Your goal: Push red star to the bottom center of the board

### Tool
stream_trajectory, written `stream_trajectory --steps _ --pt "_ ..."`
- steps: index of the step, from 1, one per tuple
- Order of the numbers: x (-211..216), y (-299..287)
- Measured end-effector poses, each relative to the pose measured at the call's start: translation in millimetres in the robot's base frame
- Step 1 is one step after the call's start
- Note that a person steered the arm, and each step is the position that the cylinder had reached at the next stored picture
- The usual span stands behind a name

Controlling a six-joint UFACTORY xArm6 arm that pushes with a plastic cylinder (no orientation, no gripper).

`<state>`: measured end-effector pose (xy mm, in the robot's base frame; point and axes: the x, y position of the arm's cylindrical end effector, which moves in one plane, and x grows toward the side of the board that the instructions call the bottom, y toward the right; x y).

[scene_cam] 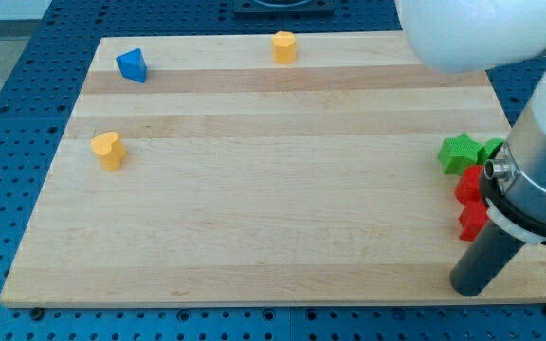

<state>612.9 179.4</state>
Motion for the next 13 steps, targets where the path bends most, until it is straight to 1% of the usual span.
stream_trajectory --steps 1,2,3,4,5,6,7,8,9,10,11,12,13 --pt "3.3 38.4" --pt "3.3 41.8" --pt "-30.4 58.1" --pt "-30.4 58.2" --pt "-30.5 71.6" --pt "-77.8 97.0" --pt "-82.5 96.6" --pt "-75.3 72.6" --pt "-56.4 43.9" --pt "-50.0 28.2" --pt "-52.2 13.0" --pt "-56.8 -15.6" --pt "-55.8 29.9"
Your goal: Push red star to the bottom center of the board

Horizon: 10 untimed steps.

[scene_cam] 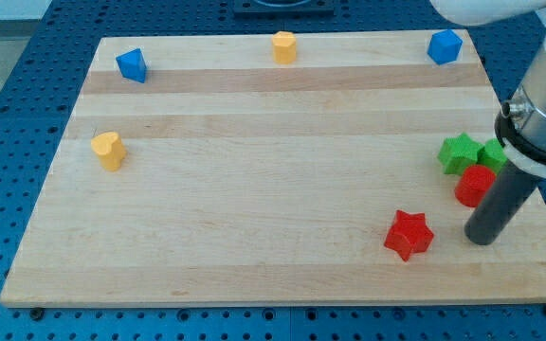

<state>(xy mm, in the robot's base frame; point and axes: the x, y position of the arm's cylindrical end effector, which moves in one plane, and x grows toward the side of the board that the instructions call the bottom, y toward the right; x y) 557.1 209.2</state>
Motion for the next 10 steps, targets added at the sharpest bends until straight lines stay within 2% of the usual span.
stream_trajectory --steps 1,2,4,6,8,9,10 --pt "0.0 -0.4" --pt "-0.5 -40.6" --pt "-0.5 -49.2" --pt "-9.5 -111.8" --pt "-9.5 -50.1" --pt "-8.3 -55.5" --pt "-0.6 -117.3"
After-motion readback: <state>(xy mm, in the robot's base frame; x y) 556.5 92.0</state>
